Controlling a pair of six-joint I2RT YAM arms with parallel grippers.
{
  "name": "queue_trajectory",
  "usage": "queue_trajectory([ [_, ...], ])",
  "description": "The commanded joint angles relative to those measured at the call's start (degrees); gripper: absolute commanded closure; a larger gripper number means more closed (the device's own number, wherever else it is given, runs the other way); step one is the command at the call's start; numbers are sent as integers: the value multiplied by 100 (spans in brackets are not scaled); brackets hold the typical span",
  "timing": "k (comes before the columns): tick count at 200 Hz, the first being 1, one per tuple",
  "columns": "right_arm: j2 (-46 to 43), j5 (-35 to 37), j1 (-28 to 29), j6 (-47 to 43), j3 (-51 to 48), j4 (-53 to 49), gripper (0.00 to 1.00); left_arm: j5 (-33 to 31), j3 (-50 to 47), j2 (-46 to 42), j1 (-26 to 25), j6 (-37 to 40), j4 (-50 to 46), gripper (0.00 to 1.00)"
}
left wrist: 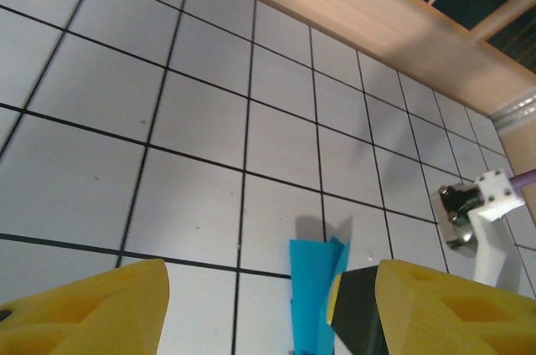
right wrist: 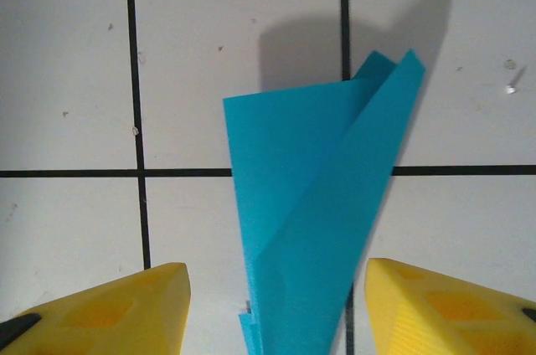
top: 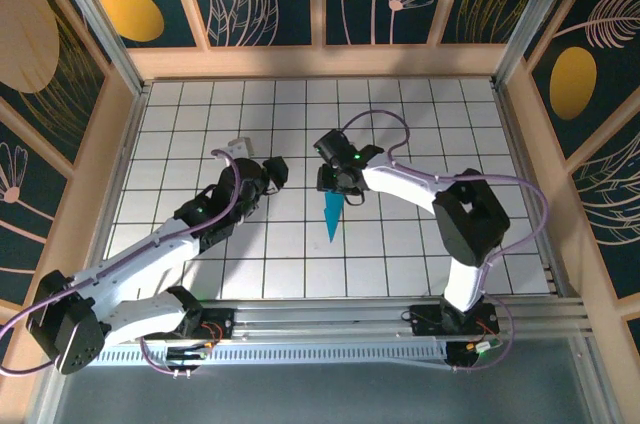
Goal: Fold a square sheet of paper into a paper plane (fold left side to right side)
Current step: Fold the wing for the fifth time at the center of the table, then turn over the paper plane at the center of the table.
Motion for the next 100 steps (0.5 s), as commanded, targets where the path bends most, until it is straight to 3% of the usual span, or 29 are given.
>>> queue_trajectory([
  [1, 358, 584, 156, 185, 352, -637, 42, -451, -91, -141, 49, -3, -123, 34],
  [45, 843, 835, 306, 199, 685, -909, 43, -459, -52, -100, 46, 37, -208, 33],
  [100, 945, 861, 306, 182, 621, -952, 61, -415, 14, -2, 43, 36, -247, 33],
])
